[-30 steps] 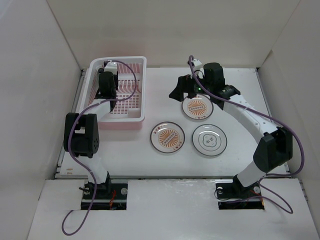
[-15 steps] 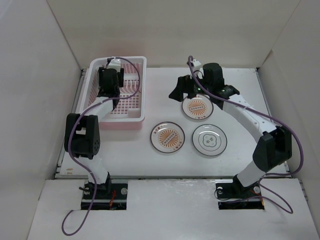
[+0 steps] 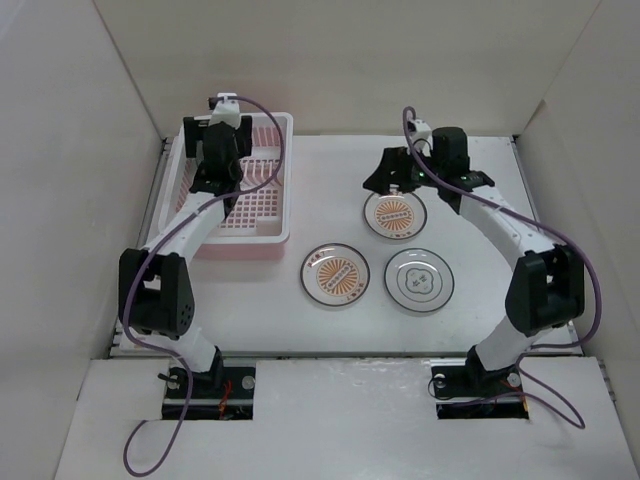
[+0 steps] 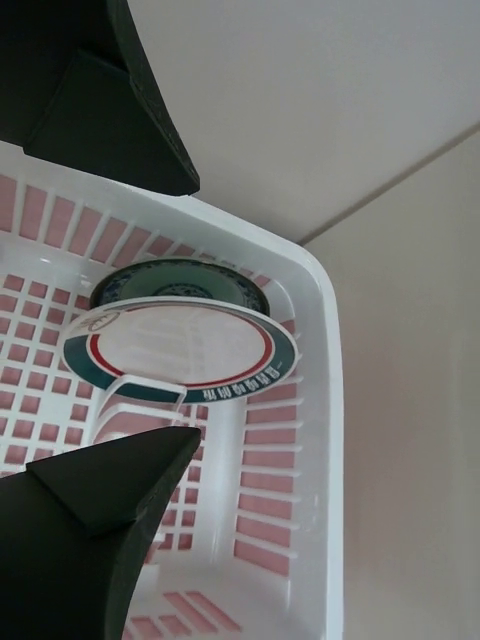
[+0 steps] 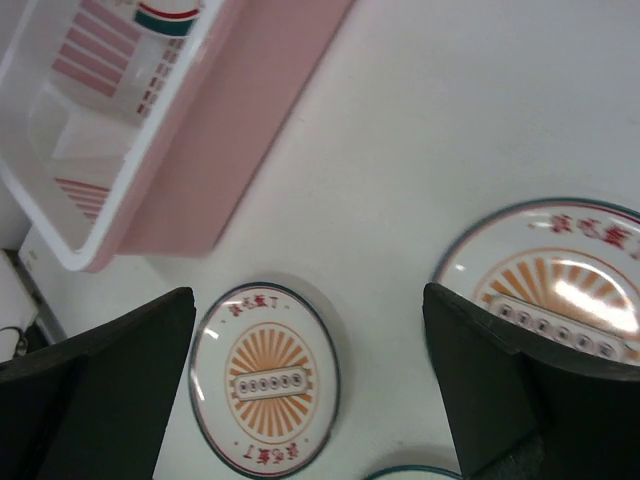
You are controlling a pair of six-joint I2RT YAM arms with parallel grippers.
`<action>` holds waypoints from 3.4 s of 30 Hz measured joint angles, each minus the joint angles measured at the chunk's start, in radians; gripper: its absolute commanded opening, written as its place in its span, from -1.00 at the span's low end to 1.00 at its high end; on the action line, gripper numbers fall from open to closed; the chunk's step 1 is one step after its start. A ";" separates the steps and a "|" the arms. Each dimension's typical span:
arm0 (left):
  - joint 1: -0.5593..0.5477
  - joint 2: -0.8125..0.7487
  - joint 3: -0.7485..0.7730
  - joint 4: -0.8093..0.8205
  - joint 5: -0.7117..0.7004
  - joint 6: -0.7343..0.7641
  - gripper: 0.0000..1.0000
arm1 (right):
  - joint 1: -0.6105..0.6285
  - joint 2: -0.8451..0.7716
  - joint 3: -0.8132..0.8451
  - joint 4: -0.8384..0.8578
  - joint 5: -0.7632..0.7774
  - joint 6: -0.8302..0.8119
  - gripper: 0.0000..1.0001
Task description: Load the plates into the dish rack
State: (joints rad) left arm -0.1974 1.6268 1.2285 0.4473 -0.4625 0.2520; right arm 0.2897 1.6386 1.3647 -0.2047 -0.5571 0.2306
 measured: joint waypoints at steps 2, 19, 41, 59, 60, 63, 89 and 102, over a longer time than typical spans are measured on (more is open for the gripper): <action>-0.013 -0.010 0.037 -0.059 0.010 -0.020 1.00 | -0.053 -0.004 -0.034 0.015 -0.002 0.001 1.00; -0.134 -0.375 0.304 -0.385 0.482 -0.395 1.00 | -0.394 0.248 -0.186 0.223 -0.075 0.062 1.00; -0.135 -0.384 0.220 -0.483 0.519 -0.396 1.00 | -0.420 0.404 -0.101 0.185 -0.164 0.131 0.50; -0.135 -0.384 0.219 -0.483 0.534 -0.396 1.00 | -0.412 0.412 -0.039 -0.030 -0.135 0.070 0.22; -0.135 -0.384 0.219 -0.483 0.534 -0.396 1.00 | -0.412 0.418 -0.029 -0.041 -0.135 0.069 0.14; -0.135 -0.384 0.219 -0.483 0.538 -0.396 1.00 | -0.413 0.430 -0.014 -0.057 -0.135 0.063 0.06; -0.135 -0.352 0.219 -0.481 0.570 -0.400 1.00 | -0.412 0.457 -0.030 0.022 -0.234 0.183 -1.00; -0.188 -0.233 0.151 -0.404 0.753 -0.445 1.00 | -0.338 0.154 0.030 0.193 -0.274 0.324 -1.00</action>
State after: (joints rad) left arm -0.3859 1.3941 1.3800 0.0429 0.2905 -0.1932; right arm -0.0486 1.7924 1.3949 -0.0120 -0.8310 0.5549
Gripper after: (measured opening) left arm 0.997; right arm 0.100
